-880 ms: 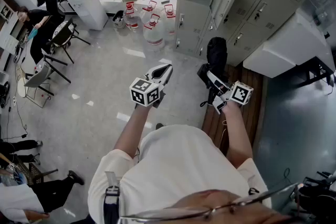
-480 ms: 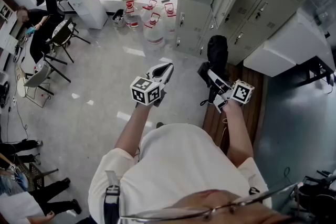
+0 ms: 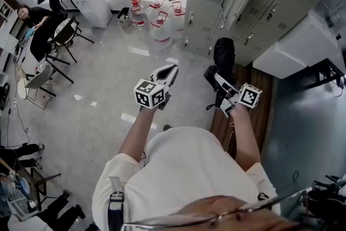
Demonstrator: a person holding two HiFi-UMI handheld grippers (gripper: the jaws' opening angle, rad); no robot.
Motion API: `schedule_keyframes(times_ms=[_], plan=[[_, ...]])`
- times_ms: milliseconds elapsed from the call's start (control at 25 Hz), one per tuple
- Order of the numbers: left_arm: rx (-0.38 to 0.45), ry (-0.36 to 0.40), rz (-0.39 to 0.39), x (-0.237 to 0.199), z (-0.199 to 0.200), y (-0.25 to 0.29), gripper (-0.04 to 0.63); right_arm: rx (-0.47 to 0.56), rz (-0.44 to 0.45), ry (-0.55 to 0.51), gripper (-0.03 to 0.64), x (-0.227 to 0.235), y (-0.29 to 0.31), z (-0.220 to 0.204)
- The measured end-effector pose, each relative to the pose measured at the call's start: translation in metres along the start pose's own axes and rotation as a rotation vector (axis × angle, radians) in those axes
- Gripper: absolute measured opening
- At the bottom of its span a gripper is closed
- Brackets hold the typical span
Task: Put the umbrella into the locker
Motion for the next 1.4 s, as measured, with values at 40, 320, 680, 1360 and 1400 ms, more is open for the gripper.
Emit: schedule_keyframes(times_ms=[40, 320, 680, 1360, 1400], plan=[[0.001, -0.002, 0.002, -0.003, 0.001, -0.003, 0.005, -0.001, -0.001, 0.002, 0.241, -0.001, 0.003, -0.002], [-0.01, -0.02, 0.002, -0.023, -0.001, -0.025, 0.005, -0.001, -0.014, 0.008, 0.242, -0.008, 0.027, -0.018], [-0.038, -0.02, -0.021, -0.044, -0.002, -0.054, 0.005, 0.029, -0.043, 0.0, 0.242, -0.02, 0.042, -0.042], [-0.045, -0.046, -0.026, -0.068, -0.004, -0.025, 0.005, 0.034, -0.064, 0.008, 0.242, 0.007, 0.059, -0.025], [-0.046, -0.044, -0.025, -0.072, -0.002, -0.017, 0.005, 0.033, -0.062, 0.009, 0.242, 0.013, 0.063, -0.019]])
Point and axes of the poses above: the fingertips, and each gripper's own axes: y forward along the fingers, x to its right, z out of its top, the point moved 6 cm from there along -y, backward along the fingers, and after that the axes turned 5 degrees about x, right-handed, at the moved point
